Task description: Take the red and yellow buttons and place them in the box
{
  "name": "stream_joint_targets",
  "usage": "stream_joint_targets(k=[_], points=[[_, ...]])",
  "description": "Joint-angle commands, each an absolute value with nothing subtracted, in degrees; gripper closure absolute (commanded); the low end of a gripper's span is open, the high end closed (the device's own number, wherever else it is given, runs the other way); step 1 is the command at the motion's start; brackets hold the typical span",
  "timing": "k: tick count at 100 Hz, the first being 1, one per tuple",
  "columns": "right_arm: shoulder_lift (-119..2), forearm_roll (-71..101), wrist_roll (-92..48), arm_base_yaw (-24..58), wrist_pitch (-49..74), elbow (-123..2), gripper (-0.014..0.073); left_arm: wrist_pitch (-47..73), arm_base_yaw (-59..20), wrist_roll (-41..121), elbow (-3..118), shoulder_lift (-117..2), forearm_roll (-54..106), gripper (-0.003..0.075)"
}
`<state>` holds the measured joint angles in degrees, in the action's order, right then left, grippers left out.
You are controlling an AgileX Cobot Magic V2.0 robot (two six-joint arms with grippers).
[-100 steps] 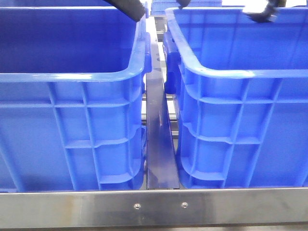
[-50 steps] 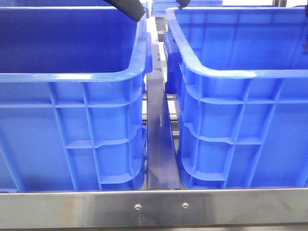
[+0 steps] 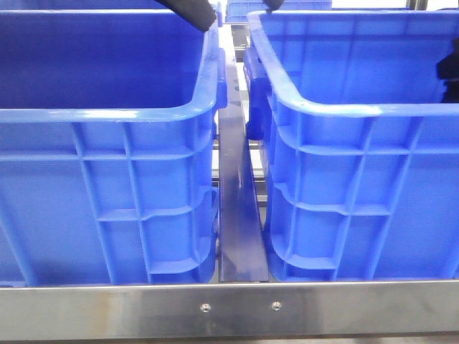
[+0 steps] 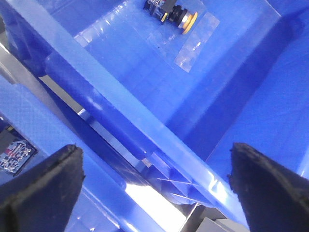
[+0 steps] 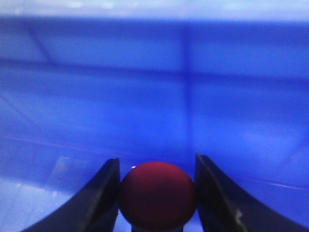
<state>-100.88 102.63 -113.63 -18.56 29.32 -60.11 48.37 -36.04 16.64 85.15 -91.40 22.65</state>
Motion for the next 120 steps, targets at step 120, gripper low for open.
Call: stream_joint_targets(k=[120], points=[[-101.37,108.64,-114.83,-18.71,36.39,-62.02,0.0167,45.23,-36.68,16.64,86.55,-88.82,24.14,0.0135]])
